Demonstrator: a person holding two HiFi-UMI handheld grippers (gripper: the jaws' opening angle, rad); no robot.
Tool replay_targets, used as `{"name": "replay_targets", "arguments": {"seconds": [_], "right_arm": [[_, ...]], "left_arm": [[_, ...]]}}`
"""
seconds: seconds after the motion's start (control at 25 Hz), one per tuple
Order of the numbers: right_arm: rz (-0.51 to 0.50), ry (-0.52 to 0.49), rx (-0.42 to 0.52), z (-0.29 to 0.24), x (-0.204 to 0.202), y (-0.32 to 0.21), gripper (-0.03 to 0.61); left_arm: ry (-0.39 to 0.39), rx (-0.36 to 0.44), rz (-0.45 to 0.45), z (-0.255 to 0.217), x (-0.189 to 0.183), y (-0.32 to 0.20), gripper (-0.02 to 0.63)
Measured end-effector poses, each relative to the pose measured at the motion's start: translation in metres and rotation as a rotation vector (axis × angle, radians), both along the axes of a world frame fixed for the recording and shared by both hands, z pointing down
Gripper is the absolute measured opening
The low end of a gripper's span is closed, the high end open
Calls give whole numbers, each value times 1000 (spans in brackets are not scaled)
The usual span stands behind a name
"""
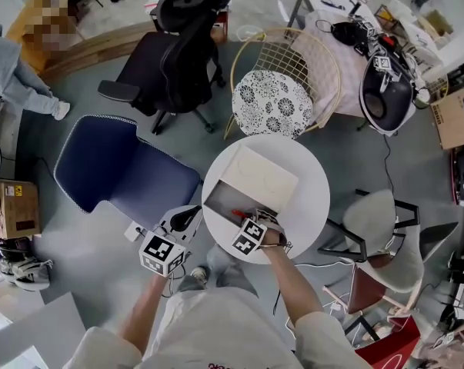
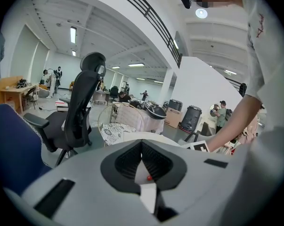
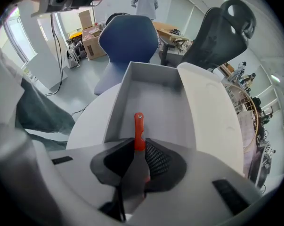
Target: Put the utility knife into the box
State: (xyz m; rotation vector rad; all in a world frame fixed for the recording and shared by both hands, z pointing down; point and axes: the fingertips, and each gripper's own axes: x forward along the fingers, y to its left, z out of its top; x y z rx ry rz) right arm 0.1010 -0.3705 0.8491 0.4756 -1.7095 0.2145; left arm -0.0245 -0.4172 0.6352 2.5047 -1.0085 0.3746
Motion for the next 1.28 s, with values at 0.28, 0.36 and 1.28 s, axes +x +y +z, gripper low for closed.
{"name": "replay_targets", "arguments": {"seconds": [0.28, 0.36, 1.28], "right_arm": [[24, 54, -93, 13, 2, 0, 80], [28, 59, -102, 15, 1, 1, 81], [147, -50, 112, -30, 5, -19, 143]], "left_arm": [[-9, -11, -20, 2, -10, 2, 11], [-7, -9, -22, 1, -11, 2, 11], [1, 40, 26, -17, -9, 13, 11]]}}
